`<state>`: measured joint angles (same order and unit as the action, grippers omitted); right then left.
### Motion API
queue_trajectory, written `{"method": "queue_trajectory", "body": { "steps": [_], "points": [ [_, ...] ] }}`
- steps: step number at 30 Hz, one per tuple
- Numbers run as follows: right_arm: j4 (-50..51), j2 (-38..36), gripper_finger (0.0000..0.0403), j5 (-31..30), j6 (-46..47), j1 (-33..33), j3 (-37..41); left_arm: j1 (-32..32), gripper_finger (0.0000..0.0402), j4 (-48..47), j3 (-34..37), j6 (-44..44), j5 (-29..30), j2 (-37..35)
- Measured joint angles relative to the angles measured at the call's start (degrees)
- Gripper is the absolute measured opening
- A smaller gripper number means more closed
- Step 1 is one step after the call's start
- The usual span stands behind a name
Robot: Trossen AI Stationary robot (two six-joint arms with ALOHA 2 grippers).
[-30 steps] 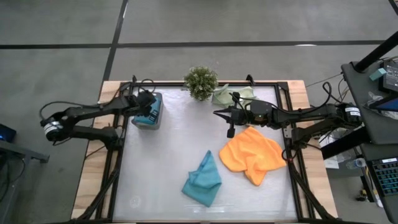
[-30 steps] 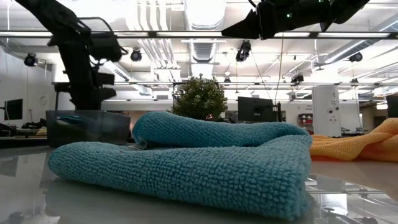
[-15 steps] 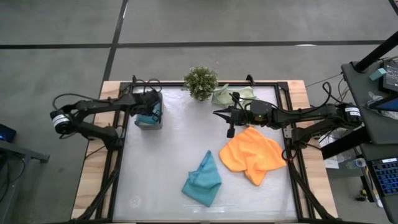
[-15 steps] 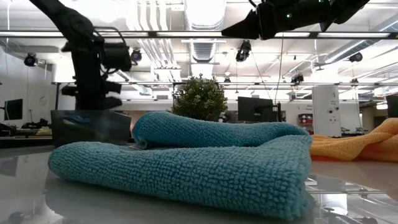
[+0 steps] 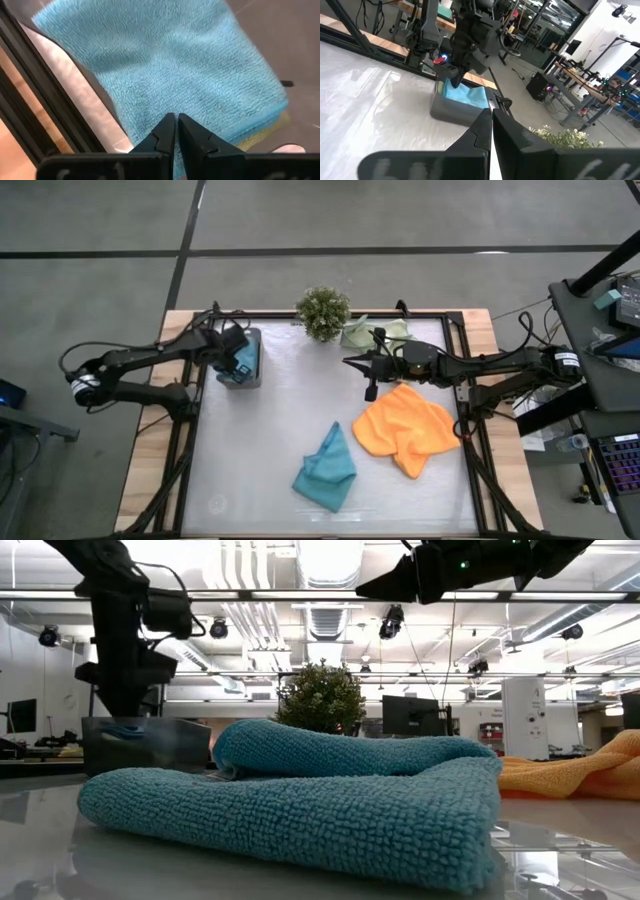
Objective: Fold microfiber towels
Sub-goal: Put the blue microfiber cloth into the black bin
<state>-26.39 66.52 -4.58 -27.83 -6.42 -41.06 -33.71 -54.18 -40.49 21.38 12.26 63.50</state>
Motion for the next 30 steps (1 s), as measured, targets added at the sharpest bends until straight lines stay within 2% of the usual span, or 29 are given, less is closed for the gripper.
{"method": "queue_trajectory", "body": {
  "steps": [12,19,21,24,30],
  "points": [
    [-0.09,0.00,0.0009,0.00,0.20,0.00,0.02,0.07,0.0008,0.90,1.50,0.75,-2.33,6.40],
    [-0.07,0.00,0.0009,0.00,0.17,-0.02,0.07,0.09,0.0008,0.75,-2.12,0.62,-2.84,4.84],
    [-0.08,0.00,0.0009,0.00,0.01,-0.01,0.07,0.20,0.0008,1.25,-2.91,0.67,-4.55,4.26],
    [-0.07,0.00,0.0009,0.01,-0.15,-0.01,0.07,0.66,0.0008,2.13,-2.88,1.26,-7.95,4.16],
    [-0.07,0.00,0.0009,0.00,-0.13,0.00,0.07,2.12,0.0008,7.23,-0.73,3.66,-8.71,5.16]
  ]
}}
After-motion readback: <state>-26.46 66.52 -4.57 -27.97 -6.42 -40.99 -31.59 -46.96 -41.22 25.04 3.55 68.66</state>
